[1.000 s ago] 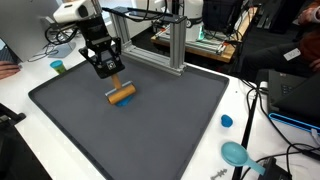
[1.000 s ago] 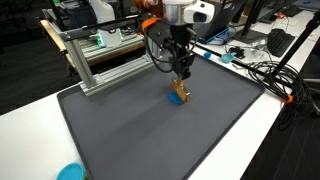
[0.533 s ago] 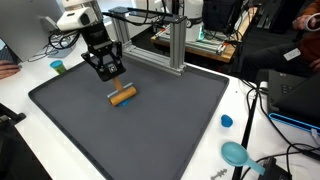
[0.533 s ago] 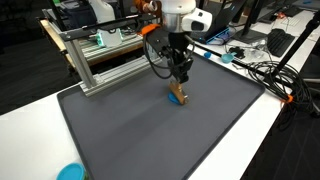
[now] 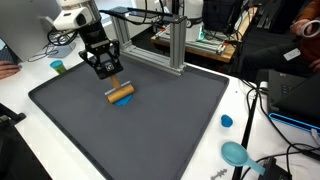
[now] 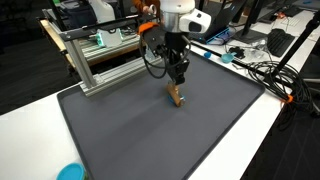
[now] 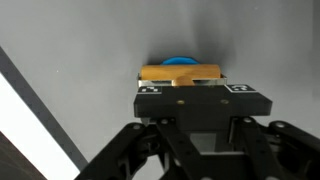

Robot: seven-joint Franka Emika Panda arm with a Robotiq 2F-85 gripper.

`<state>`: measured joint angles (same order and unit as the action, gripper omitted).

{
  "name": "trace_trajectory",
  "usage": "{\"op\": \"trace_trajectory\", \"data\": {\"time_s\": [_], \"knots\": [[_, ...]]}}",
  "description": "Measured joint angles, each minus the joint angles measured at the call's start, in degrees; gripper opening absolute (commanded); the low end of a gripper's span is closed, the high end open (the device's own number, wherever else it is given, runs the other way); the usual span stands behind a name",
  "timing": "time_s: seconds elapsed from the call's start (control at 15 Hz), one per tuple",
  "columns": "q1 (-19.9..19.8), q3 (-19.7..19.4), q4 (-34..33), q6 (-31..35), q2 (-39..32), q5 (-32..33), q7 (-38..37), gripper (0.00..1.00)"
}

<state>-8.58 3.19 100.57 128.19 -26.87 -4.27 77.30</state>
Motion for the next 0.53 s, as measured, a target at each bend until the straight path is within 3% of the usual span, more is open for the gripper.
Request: {"op": "trace_trajectory", "data": {"time_s": [0.53], "knots": [[1.74, -0.19, -1.79, -1.74, -0.92, 4.21, -1.69, 0.22]]}}
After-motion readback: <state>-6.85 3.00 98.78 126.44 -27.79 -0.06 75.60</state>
